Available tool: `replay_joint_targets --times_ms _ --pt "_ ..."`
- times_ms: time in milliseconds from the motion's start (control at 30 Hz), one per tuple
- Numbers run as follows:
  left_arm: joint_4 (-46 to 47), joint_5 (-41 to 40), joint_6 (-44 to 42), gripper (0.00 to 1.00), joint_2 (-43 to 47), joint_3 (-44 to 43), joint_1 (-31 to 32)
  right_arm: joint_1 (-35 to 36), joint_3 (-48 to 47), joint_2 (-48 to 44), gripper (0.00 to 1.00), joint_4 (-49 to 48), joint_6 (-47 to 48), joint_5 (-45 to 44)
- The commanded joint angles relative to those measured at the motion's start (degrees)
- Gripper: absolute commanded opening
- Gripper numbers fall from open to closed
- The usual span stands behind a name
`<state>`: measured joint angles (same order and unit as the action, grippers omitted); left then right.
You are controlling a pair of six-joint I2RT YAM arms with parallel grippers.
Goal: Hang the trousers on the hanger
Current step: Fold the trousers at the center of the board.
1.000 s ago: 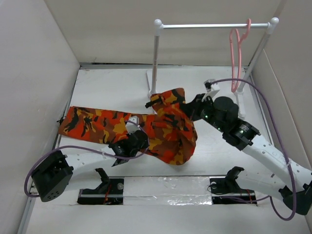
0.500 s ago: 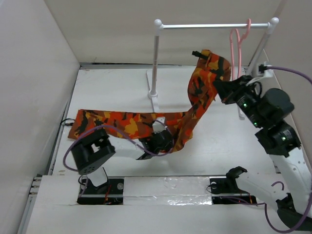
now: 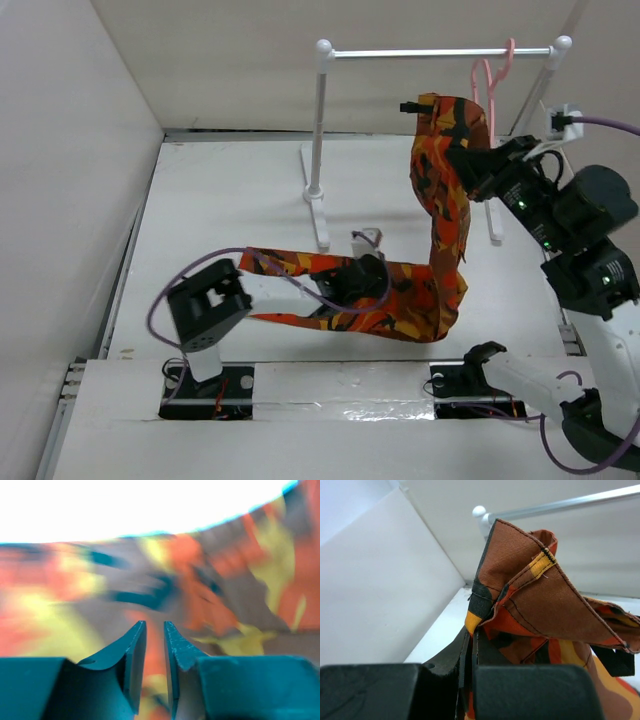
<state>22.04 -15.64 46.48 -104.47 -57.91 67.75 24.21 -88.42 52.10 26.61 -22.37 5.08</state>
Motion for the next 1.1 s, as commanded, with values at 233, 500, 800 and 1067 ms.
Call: replay_joint_targets --times_ms 233,500,800,1067 --pt "-17.7 -10.4 -3.2 0.19 53.4 21.6 -19.9 14.2 3.1 11.0 0.0 -15.3 0.3 -3.7" --pt "-36.0 -12.7 -6.4 0.19 76.8 15.6 -31.4 34.4 5.3 30.1 0.0 -24.1 0.1 -14.0" --pt "-40.4 -17.0 -5.6 0.27 82.2 13.7 -31.4 42.2 3.9 52.8 0.79 -30.3 -5.6 -10.5" --pt "-23.9 -2.9 -1.9 0.37 75.3 29.6 -31.4 37.9 29.5 27.5 0.37 -28.4 -6.5 -19.7"
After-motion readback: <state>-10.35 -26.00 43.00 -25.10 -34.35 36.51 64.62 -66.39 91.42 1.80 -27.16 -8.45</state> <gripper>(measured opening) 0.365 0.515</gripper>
